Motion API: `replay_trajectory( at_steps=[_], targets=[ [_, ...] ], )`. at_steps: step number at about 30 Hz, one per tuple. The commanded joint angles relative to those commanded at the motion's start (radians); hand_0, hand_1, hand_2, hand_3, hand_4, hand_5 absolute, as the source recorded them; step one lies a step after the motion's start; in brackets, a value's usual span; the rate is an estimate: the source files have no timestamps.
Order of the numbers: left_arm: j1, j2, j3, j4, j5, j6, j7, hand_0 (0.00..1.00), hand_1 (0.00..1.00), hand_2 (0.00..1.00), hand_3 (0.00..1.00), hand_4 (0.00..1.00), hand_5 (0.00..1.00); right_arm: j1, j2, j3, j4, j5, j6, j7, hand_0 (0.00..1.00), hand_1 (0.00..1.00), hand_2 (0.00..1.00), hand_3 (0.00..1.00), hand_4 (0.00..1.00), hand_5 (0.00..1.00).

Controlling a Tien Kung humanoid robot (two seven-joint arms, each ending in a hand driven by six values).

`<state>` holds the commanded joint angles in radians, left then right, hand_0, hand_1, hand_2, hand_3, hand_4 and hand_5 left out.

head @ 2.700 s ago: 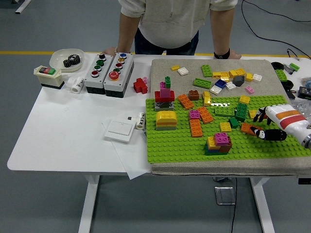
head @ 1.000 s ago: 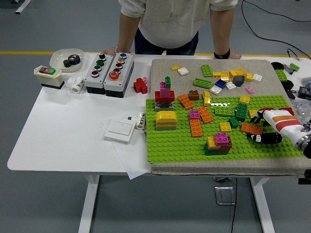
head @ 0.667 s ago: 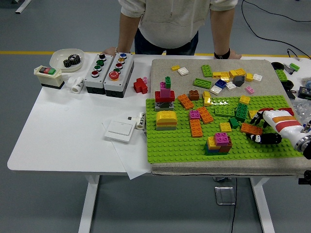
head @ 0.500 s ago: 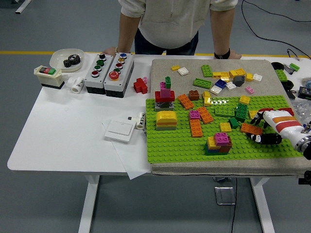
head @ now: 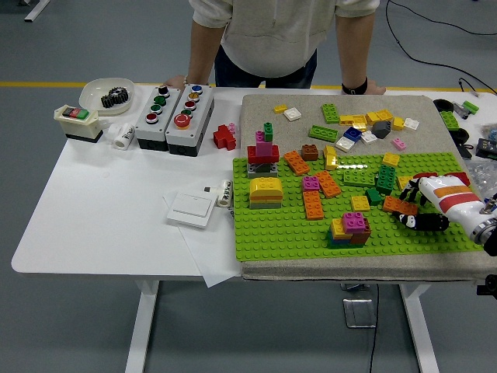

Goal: Pick up the brick,pile it on top of brick,press brick,pick up the brick,pile it on top of brick,press brick

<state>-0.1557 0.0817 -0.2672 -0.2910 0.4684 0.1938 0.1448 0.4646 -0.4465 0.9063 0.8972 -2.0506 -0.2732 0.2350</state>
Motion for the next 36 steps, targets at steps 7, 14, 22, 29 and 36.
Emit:
replay_trajectory(
  at_steps=[7, 14, 22, 29, 36],
  targets=[
    [-0.003, 0.0, 0.002, 0.0, -0.003, 0.0, 0.0, 0.841, 0.815, 0.805, 0.594, 0.677, 0.681, -0.001, 0.0, 0.001, -0.012, -0.005, -0.002, 0.005, 0.205, 0.365, 0.468, 0.508, 0.715, 0.455],
    [-0.004, 0.0, 0.002, 0.0, -0.002, 0.0, 0.0, 0.841, 0.814, 0.804, 0.595, 0.678, 0.682, 0.0, 0.001, 0.001, -0.012, 0.0, -0.008, 0.011, 0.181, 0.338, 0.45, 0.503, 0.687, 0.452],
    [-0.004, 0.0, 0.002, 0.0, -0.003, -0.001, 0.0, 0.841, 0.815, 0.806, 0.595, 0.676, 0.681, -0.002, -0.002, 0.0, -0.006, 0.005, -0.014, 0.017, 0.177, 0.332, 0.446, 0.501, 0.678, 0.45],
    [-0.004, 0.0, 0.003, 0.0, -0.003, -0.001, 0.001, 0.84, 0.814, 0.806, 0.595, 0.676, 0.681, -0.004, -0.004, 0.0, -0.003, 0.008, -0.013, 0.024, 0.176, 0.332, 0.447, 0.5, 0.672, 0.45],
    [-0.005, 0.001, 0.004, -0.001, -0.005, -0.002, 0.001, 0.84, 0.815, 0.804, 0.595, 0.677, 0.681, -0.005, -0.006, 0.002, 0.0, 0.009, -0.014, 0.028, 0.17, 0.326, 0.445, 0.5, 0.665, 0.449]
  ],
)
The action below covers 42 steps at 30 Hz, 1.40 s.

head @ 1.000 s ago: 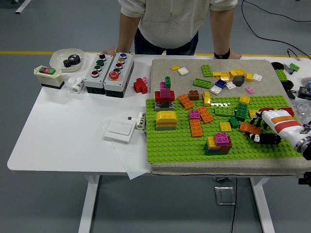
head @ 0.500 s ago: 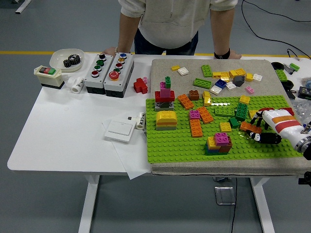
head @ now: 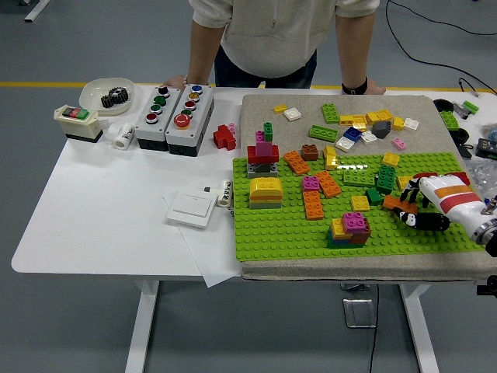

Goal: Pick up the brick,pile it on top of brick,press brick,pick up the brick,pile it on top of brick,press brick

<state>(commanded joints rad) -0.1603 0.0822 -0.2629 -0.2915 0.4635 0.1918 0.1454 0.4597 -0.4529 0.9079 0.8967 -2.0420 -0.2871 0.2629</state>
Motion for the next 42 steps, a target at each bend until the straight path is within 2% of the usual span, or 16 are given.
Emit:
replay_trajectory(
  at_steps=[12, 17, 20, 27, 35, 42],
  targets=[
    [0.002, 0.0, -0.004, 0.0, 0.007, -0.002, 0.002, 0.841, 0.814, 0.804, 0.595, 0.678, 0.681, -0.012, -0.01, 0.016, 0.028, -0.006, -0.009, 0.006, 0.155, 0.318, 0.438, 0.498, 0.648, 0.444],
    [0.003, 0.0, -0.007, 0.0, 0.013, -0.002, 0.004, 0.841, 0.814, 0.805, 0.595, 0.677, 0.681, -0.025, -0.022, 0.03, 0.067, -0.015, -0.014, 0.008, 0.152, 0.319, 0.439, 0.498, 0.641, 0.437],
    [0.004, 0.0, -0.01, 0.001, 0.017, -0.002, 0.005, 0.841, 0.814, 0.805, 0.595, 0.677, 0.681, -0.036, -0.035, 0.04, 0.104, -0.023, -0.017, 0.009, 0.152, 0.319, 0.439, 0.498, 0.641, 0.437],
    [0.007, -0.001, -0.014, 0.001, 0.024, -0.003, 0.008, 0.84, 0.814, 0.805, 0.595, 0.677, 0.68, -0.077, -0.076, 0.076, 0.249, -0.035, -0.036, 0.021, 0.155, 0.32, 0.441, 0.499, 0.634, 0.427],
    [0.011, 0.0, -0.02, 0.001, 0.035, -0.005, 0.011, 0.839, 0.814, 0.805, 0.595, 0.677, 0.68, -0.123, -0.12, 0.065, 0.4, -0.034, -0.058, 0.055, 0.157, 0.323, 0.44, 0.5, 0.628, 0.415],
    [0.009, 0.0, -0.017, 0.001, 0.03, -0.004, 0.009, 0.838, 0.813, 0.805, 0.595, 0.677, 0.68, -0.146, -0.141, 0.038, 0.476, -0.04, -0.073, 0.09, 0.16, 0.325, 0.442, 0.501, 0.62, 0.402]
  ],
)
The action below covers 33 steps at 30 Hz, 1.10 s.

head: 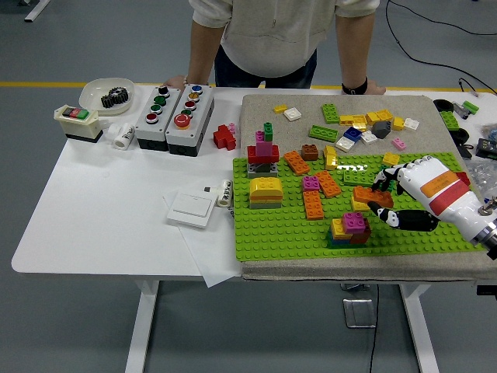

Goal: Pick up the brick,pile it on top of brick,press brick,pick up the brick,pile it on top of brick,press brick

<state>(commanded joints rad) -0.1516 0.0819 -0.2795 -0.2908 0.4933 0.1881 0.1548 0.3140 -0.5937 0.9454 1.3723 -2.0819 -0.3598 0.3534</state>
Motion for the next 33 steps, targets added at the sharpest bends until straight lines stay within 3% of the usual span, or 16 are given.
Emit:
replay_trajectory(
  at_steps=[7, 17, 33],
  targets=[
    [-0.004, 0.0, 0.001, 0.0, -0.001, 0.0, 0.0, 0.838, 0.814, 0.804, 0.594, 0.676, 0.679, 0.006, -0.001, -0.03, 0.013, -0.002, -0.015, 0.024, 0.162, 0.326, 0.444, 0.504, 0.618, 0.394],
    [-0.005, 0.0, 0.003, 0.0, -0.003, 0.0, 0.0, 0.837, 0.813, 0.804, 0.593, 0.676, 0.679, 0.02, 0.022, -0.049, -0.028, -0.024, -0.053, 0.051, 0.172, 0.332, 0.446, 0.506, 0.608, 0.372],
    [-0.008, 0.001, 0.003, -0.002, -0.001, -0.003, 0.001, 0.836, 0.813, 0.803, 0.594, 0.675, 0.68, 0.014, 0.041, -0.054, -0.036, -0.052, -0.06, 0.046, 0.181, 0.339, 0.449, 0.506, 0.599, 0.34]
  ],
)
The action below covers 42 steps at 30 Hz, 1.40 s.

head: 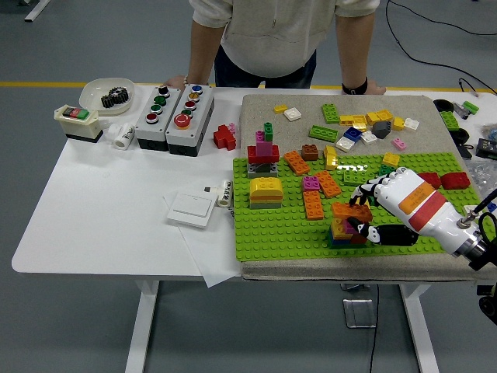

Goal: Pick up the brick,pile it on top of brick,press brick,pick up the brick,pile it on top of brick,press brick

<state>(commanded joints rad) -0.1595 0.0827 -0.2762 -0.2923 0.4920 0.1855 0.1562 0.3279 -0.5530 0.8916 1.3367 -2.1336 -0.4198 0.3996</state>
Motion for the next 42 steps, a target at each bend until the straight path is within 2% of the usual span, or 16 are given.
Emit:
replay_trajectory(
  at_steps=[42],
  targets=[
    [0.008, -0.001, -0.008, 0.0, 0.018, -0.003, 0.011, 0.836, 0.813, 0.806, 0.594, 0.676, 0.681, -0.02, 0.008, 0.0, -0.028, -0.033, -0.023, 0.012, 0.199, 0.342, 0.458, 0.526, 0.608, 0.326]
  ],
)
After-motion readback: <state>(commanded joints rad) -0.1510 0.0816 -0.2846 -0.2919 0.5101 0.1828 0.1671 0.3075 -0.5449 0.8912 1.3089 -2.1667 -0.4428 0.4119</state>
